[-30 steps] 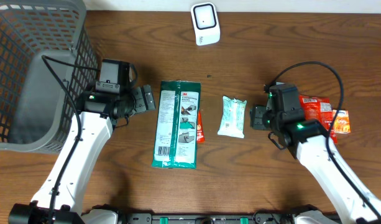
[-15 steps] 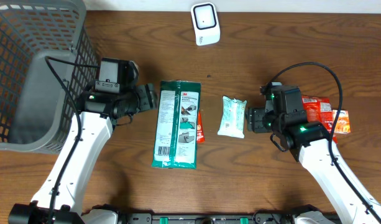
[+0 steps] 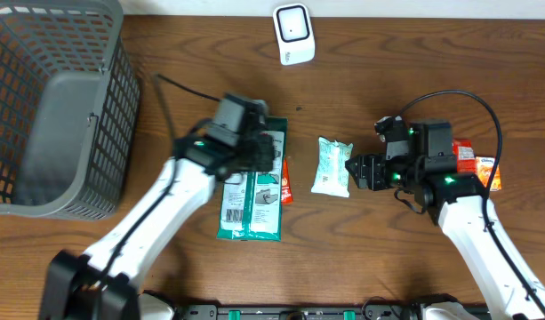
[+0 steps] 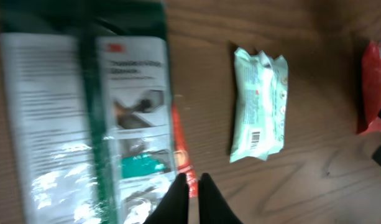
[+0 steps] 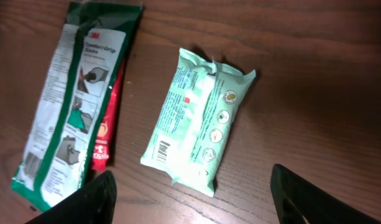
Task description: Scan the item barcode
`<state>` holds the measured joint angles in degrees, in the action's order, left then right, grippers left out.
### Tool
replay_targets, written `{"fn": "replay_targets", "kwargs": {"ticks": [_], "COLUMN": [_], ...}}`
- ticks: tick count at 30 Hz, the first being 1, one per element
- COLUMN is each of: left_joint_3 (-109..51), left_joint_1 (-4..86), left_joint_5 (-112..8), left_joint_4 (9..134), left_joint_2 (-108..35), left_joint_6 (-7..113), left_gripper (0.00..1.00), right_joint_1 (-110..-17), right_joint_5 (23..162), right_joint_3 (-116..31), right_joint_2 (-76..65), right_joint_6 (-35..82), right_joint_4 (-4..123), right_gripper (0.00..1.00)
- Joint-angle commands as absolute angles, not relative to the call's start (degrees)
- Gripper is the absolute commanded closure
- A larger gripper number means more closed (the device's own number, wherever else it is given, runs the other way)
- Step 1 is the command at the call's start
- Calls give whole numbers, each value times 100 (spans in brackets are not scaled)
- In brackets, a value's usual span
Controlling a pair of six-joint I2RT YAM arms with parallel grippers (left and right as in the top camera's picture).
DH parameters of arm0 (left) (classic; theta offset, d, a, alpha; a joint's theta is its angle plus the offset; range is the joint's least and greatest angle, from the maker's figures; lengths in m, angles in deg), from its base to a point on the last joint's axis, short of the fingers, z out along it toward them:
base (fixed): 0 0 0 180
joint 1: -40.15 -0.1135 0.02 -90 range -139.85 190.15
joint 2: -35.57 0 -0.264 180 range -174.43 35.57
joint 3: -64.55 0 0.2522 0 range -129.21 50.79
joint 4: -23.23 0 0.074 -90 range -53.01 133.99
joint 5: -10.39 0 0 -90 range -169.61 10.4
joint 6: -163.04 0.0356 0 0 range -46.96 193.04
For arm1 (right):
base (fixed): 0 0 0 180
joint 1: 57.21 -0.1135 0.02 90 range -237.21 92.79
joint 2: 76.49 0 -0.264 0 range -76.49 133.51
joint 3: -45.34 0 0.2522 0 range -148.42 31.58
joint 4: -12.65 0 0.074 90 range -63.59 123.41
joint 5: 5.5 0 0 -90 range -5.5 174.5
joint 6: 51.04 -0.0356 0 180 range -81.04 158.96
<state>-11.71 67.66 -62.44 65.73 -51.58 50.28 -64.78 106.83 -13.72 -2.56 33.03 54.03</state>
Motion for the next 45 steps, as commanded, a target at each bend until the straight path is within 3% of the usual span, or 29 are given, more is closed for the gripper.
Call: {"fn": "replay_targets", "kwargs": {"ticks": [1,13,45], "left_joint_3": [-1243,-1243,-1243], "left_joint_1": [7225,7645,8058], "left_joint_5": [-6423,-6316,-6228], "left_joint_4": [6201,4588,3838], "left_joint_2": [-5663,-6846,-7633], "left_joint_6": [4722,4223,4228], "left_gripper": [92,92,92], "right_joint_1": [-6249,-5626,-5591], "right_joint_5": [11312,12392,12333], "right_joint_3": [-1440,-1444,-1444], "right_joint_2": [-11,802,1578], "right_joint_6": [3504,3652,3650], "right_joint_4": [5405,5180,4653], "right_gripper": [27,33,33]}}
